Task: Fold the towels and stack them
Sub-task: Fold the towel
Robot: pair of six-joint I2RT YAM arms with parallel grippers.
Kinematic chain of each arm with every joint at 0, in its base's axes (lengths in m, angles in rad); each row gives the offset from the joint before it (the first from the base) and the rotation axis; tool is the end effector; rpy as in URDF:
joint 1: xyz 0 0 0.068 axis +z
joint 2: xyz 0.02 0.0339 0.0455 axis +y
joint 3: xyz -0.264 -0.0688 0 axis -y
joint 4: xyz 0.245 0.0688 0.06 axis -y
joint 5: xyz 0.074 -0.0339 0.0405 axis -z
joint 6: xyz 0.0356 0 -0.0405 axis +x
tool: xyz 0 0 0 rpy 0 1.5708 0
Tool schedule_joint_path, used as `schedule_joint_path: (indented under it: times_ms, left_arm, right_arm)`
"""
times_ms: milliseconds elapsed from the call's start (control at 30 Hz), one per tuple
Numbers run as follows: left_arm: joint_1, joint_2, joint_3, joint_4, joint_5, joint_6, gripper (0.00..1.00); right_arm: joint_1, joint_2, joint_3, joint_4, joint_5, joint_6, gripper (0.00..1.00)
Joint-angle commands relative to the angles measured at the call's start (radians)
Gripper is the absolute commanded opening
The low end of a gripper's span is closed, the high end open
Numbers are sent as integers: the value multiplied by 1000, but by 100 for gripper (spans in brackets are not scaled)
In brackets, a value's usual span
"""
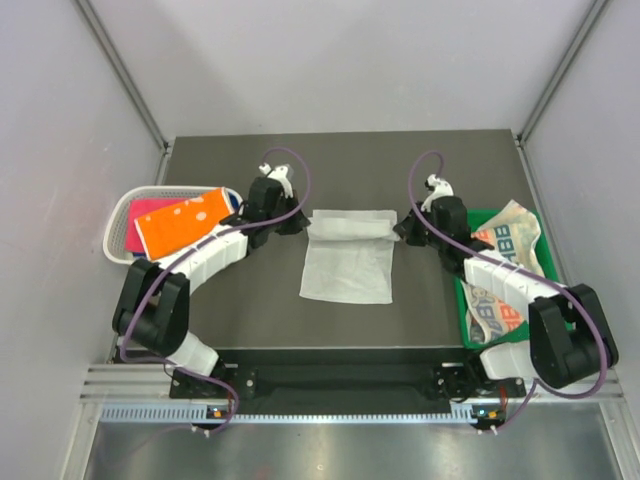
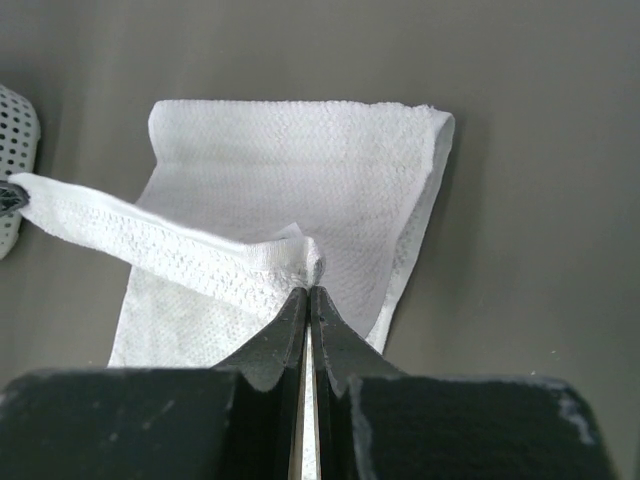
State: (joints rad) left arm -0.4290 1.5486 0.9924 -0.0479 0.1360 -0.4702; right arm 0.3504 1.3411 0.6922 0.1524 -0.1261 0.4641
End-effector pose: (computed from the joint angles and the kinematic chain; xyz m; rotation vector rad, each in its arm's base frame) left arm 0.3107 -0.1474 0.2370 0.0340 2.2449 -0.6494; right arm 0.2685 0.1029 0.2182 0.0409 2.1237 0.6237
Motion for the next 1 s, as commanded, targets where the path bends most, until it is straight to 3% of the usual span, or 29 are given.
schedule_joint_path:
  times_ms: [0, 300, 967]
  left_arm:
    - [-7, -67, -23, -32, -45, 24, 0]
    - [-19, -99, -34, -108, -36, 15, 0]
    - [-48, -146, -136, -95, -35, 1, 0]
  right_arm:
    - [30, -63, -22, 59, 34, 22, 0]
    - [101, -140, -75, 39, 98, 56, 0]
    - [177, -200, -235, 85, 151, 113, 0]
